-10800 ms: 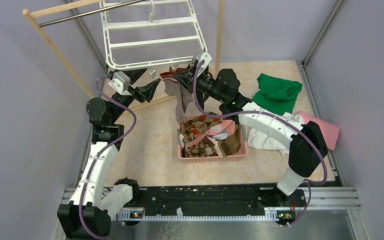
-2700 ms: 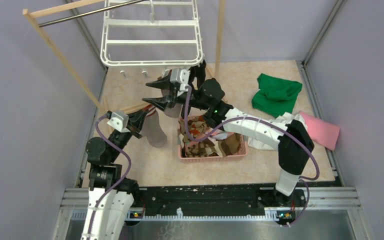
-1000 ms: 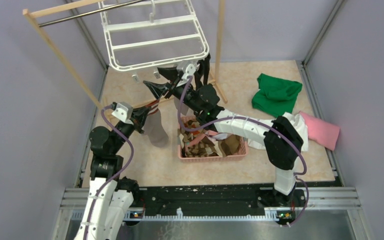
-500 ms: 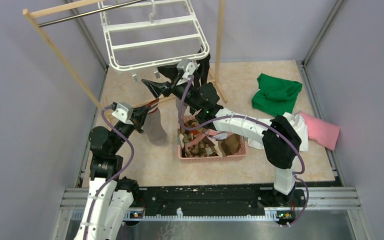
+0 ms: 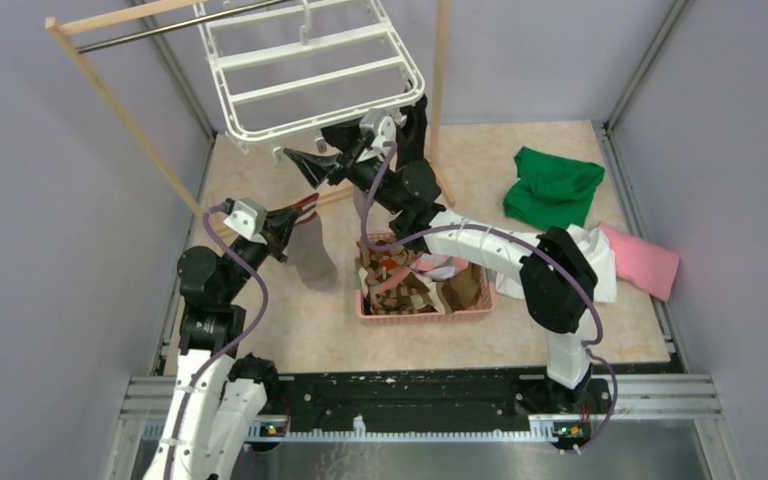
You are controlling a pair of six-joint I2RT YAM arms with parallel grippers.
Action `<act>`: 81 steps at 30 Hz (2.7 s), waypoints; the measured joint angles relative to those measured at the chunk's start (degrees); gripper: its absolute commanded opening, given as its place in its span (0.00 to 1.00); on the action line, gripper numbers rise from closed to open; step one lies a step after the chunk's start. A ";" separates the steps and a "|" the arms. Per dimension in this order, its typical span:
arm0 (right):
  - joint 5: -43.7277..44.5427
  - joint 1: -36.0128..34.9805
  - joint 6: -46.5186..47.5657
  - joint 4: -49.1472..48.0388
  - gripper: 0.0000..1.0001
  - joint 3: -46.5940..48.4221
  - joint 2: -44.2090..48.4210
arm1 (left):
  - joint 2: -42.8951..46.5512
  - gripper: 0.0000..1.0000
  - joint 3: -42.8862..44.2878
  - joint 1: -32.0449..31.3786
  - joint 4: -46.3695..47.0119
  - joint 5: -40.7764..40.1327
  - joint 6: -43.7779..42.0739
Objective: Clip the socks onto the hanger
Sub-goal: Adjust the hanger on the clothesline.
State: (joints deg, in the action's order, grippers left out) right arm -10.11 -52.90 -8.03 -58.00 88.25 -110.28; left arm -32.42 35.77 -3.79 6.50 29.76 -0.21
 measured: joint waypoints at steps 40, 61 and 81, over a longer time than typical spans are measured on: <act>-2.47 1.44 -3.78 -5.07 0.61 -2.75 0.02 | -1.86 0.00 0.87 0.00 2.47 0.70 0.04; -4.00 1.57 -3.74 -6.91 0.56 -5.46 2.67 | -1.18 0.00 0.87 0.00 3.10 0.70 1.55; -4.68 1.70 -3.13 -7.13 0.51 -6.99 3.67 | -1.07 0.00 0.87 0.00 4.02 0.85 3.30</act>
State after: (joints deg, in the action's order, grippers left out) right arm -14.79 -51.20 -11.16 -65.12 81.25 -106.61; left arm -33.50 36.64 -3.79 10.52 30.61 3.09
